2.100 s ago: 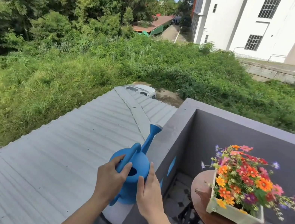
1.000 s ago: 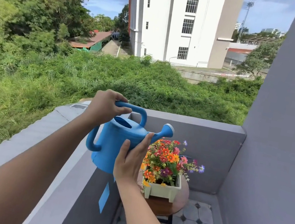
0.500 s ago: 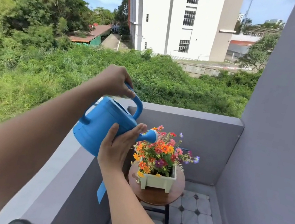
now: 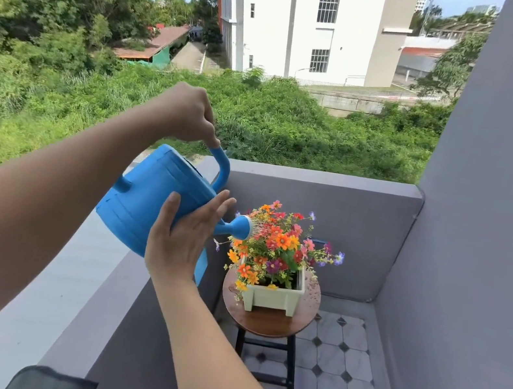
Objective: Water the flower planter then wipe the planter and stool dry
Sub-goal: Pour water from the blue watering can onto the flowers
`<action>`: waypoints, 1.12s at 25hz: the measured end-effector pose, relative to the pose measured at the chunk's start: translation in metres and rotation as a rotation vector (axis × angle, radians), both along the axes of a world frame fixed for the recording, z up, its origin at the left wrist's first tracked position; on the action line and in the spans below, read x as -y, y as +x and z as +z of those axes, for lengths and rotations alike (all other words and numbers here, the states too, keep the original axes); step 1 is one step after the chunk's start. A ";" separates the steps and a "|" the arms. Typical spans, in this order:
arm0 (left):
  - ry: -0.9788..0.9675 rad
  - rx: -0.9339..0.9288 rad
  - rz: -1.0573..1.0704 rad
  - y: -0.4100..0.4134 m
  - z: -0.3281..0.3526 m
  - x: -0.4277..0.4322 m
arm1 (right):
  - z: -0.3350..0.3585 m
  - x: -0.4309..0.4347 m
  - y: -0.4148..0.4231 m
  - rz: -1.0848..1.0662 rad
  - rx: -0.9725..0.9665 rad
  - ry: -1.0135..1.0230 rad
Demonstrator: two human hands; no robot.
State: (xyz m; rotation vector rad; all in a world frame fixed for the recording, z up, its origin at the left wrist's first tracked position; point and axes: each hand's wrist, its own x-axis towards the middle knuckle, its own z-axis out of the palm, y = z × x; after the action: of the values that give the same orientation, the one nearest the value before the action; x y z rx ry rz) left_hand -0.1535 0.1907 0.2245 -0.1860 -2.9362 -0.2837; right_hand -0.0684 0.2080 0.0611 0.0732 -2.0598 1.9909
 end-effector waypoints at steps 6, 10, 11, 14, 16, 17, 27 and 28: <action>-0.050 0.100 -0.035 -0.001 0.002 -0.007 | -0.006 0.004 0.005 -0.037 -0.004 0.055; -0.035 0.116 -0.048 -0.003 0.001 -0.011 | -0.011 0.003 0.002 -0.106 -0.034 0.037; -0.024 0.116 -0.050 -0.004 0.001 -0.012 | -0.012 0.001 0.000 -0.120 -0.045 0.039; 0.021 0.094 -0.050 -0.008 0.001 -0.011 | -0.015 -0.006 -0.012 -0.121 -0.054 0.094; 0.045 0.058 -0.041 -0.010 0.002 -0.009 | -0.014 -0.011 -0.020 -0.110 -0.075 0.159; 0.045 0.042 -0.034 -0.011 0.003 -0.008 | -0.013 -0.013 -0.023 -0.102 -0.093 0.188; -0.070 0.135 -0.011 -0.015 0.014 -0.003 | -0.003 0.003 -0.014 -0.082 -0.165 0.180; -0.068 0.137 -0.018 -0.016 0.014 -0.003 | -0.003 0.004 -0.014 -0.088 -0.168 0.174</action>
State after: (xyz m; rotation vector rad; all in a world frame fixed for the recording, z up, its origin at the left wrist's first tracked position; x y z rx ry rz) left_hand -0.1692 0.1942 0.2382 -0.2109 -3.0834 -0.2073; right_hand -0.0826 0.2042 0.0577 0.1744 -2.0846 1.6904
